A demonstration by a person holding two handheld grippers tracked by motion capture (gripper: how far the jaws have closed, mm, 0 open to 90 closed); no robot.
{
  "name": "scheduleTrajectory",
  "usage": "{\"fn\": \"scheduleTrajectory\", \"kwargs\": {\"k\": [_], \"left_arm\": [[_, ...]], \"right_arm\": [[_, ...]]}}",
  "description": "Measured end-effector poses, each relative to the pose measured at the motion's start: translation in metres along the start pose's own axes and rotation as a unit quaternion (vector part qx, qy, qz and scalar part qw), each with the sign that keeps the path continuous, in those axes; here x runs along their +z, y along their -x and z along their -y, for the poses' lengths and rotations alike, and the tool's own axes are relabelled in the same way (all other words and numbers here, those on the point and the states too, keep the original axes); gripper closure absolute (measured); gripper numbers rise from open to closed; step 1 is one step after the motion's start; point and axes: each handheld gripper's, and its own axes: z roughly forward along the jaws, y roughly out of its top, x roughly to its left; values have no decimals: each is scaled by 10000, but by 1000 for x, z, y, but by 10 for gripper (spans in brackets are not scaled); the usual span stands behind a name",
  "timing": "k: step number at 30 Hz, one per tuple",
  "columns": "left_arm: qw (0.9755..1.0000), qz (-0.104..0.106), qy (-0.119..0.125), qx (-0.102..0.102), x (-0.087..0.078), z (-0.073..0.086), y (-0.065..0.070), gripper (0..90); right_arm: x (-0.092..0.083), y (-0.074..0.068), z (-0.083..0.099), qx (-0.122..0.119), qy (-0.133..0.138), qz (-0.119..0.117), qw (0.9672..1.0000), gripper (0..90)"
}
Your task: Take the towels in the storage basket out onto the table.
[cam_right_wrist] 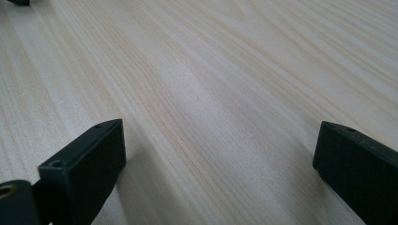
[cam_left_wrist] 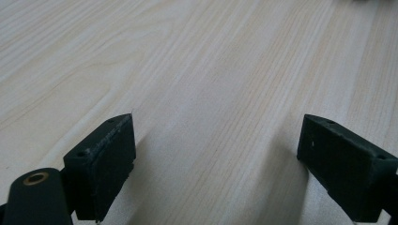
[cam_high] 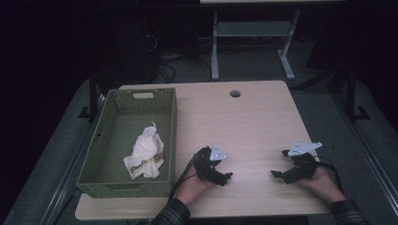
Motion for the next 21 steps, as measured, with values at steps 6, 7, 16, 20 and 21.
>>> {"fn": "scheduleTrajectory", "kwargs": {"k": [6,7,16,20,21], "left_arm": [[10000,-18,-3,-21,0,0,0,112],[10000,-26,-47,-31,-1,-1,1,113],[9998,-56,-150,-119,-9,-3,0,118],[9998,-36,-98,-194,-14,-6,-2,119],[9997,-51,-85,-211,-15,-6,-2,119]], "right_arm": [[0,0,0,1,1,-2,10000,25],[0,0,0,1,-1,-1,10000,25],[0,0,0,-1,-1,-1,10000,25],[0,0,0,-28,4,-20,10000,25],[0,0,0,-26,2,-23,10000,25]]}}
